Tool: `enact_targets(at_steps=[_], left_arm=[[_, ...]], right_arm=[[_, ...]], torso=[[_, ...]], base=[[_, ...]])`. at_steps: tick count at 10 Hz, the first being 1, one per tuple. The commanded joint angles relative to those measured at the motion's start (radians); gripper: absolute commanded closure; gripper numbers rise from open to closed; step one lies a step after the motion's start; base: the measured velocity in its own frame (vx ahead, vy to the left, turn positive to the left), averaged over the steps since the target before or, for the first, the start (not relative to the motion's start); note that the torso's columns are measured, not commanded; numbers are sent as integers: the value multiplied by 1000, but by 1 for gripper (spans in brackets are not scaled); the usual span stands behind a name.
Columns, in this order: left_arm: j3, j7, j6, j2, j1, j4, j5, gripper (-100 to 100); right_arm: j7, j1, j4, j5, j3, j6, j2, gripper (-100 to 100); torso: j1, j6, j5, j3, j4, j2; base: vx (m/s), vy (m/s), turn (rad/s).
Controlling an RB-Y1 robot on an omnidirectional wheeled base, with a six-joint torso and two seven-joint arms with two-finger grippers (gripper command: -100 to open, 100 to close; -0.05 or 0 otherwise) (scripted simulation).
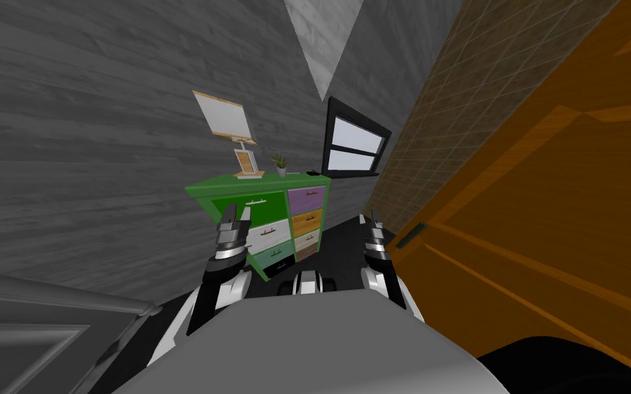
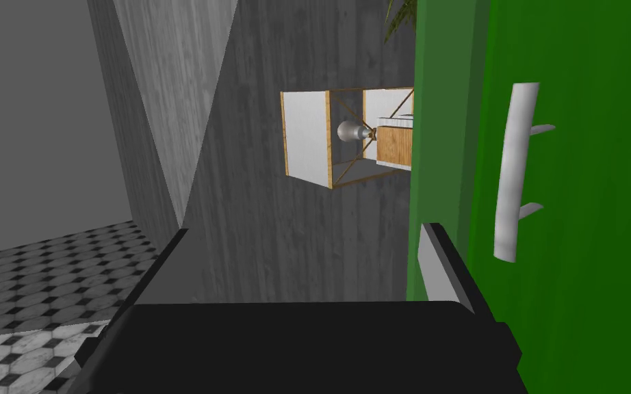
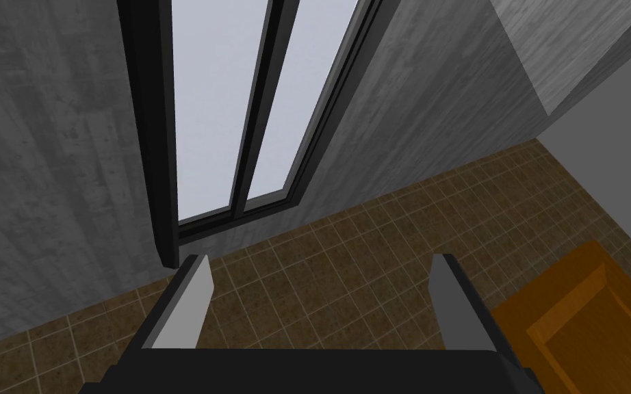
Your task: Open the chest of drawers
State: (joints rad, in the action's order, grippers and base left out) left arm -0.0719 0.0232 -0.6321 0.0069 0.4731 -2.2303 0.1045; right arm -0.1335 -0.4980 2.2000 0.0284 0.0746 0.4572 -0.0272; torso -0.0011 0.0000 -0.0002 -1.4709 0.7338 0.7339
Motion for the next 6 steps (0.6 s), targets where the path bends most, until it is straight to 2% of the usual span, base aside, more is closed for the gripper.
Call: enact_targets(at_steps=[1, 3, 6], left_arm=[[-4, 4, 2, 59, -4, 33, -1, -100], [-8, 12, 6, 105, -13, 92, 0, -100], [-13, 22, 10, 132, -24, 160, 2, -100]], right_arm=[[0, 0, 0, 0, 0, 0, 0, 0], [0, 0, 0, 0, 0, 0, 0, 0], [0, 0, 0, 0, 0, 0, 0, 0]], torso=[[0, 0, 0, -5, 3, 2], [0, 0, 0, -5, 4, 4], [1, 0, 0, -6, 4, 3]], base=[[28, -58, 16], [31, -91, 17], [54, -111, 20]])
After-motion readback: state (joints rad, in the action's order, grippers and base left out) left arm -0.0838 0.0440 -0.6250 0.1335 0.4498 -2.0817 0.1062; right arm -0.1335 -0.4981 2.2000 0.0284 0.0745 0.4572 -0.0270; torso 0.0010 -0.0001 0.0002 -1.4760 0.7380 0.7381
